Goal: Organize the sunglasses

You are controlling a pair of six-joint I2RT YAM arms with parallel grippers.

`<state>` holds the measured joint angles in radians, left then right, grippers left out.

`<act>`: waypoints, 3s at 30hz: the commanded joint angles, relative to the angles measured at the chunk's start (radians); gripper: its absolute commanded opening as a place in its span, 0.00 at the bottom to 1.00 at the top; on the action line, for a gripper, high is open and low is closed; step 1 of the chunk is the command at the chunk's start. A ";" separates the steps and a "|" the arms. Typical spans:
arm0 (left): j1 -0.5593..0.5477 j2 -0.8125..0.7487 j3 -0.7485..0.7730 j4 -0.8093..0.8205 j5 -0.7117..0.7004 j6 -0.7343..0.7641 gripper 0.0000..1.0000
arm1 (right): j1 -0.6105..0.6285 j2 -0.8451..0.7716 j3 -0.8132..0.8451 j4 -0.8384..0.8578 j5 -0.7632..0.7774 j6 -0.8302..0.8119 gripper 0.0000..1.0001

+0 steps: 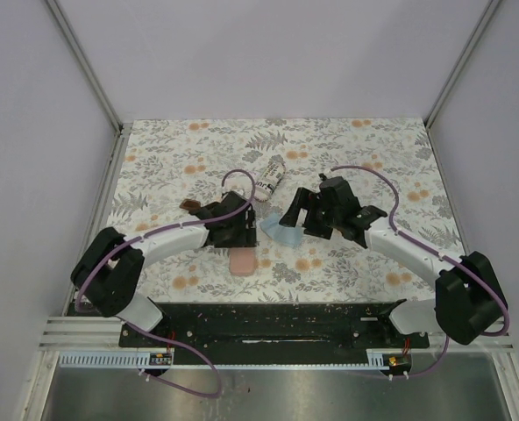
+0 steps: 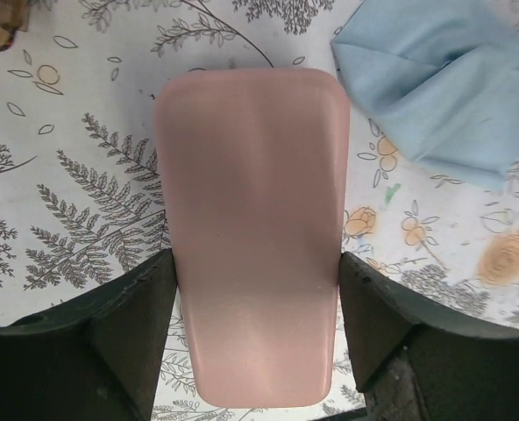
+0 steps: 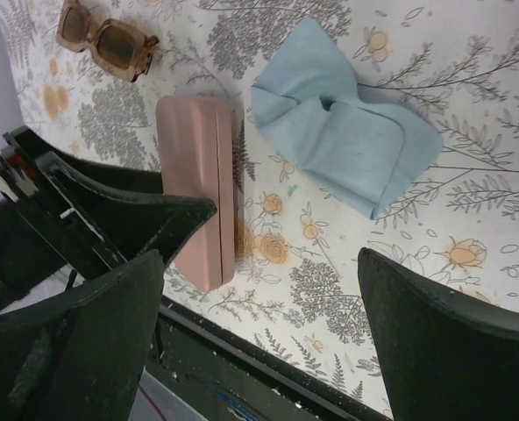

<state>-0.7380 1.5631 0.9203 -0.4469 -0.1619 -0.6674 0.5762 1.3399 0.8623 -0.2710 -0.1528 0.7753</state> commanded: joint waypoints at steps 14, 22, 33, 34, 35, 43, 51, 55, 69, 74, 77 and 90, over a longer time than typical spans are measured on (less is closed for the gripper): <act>0.267 -0.402 -0.181 0.467 0.588 -0.173 0.34 | -0.004 -0.053 -0.151 0.614 -0.458 0.087 0.79; 0.285 -0.432 -0.213 0.609 0.706 -0.265 0.34 | -0.004 -0.028 -0.183 0.769 -0.545 0.140 0.80; 0.307 -0.454 -0.215 0.675 0.772 -0.296 0.34 | -0.003 -0.012 -0.178 0.730 -0.511 0.122 0.69; 0.307 -0.451 -0.213 0.674 0.775 -0.291 0.34 | -0.003 -0.008 -0.175 0.730 -0.514 0.124 0.69; 0.307 -0.449 -0.213 0.674 0.777 -0.287 0.34 | -0.003 -0.007 -0.168 0.722 -0.519 0.122 0.69; 0.307 -0.439 -0.212 0.668 0.785 -0.281 0.34 | -0.004 -0.001 -0.138 0.681 -0.524 0.110 0.68; 0.305 -0.429 -0.212 0.668 0.772 -0.271 0.34 | 0.016 0.015 -0.105 0.592 -0.478 0.084 0.68; 0.302 -0.431 -0.209 0.657 0.759 -0.258 0.34 | 0.024 0.027 -0.077 0.543 -0.455 0.065 0.67; 0.261 -0.445 -0.192 0.577 0.648 -0.185 0.32 | 0.065 0.099 0.024 0.221 -0.223 -0.010 0.55; 0.265 -0.456 -0.209 0.628 0.679 -0.221 0.31 | 0.065 0.125 -0.022 0.309 -0.237 0.021 0.43; 0.279 -0.457 -0.224 0.684 0.725 -0.259 0.31 | 0.065 0.157 -0.052 0.398 -0.290 0.053 0.36; 0.304 -0.450 -0.202 0.478 0.645 -0.147 0.50 | 0.057 0.205 -0.114 0.589 -0.386 0.090 0.15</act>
<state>-0.4351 1.1065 0.6933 0.1417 0.5468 -0.9009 0.6338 1.5536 0.7006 0.2432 -0.5144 0.8791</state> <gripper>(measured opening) 0.382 0.280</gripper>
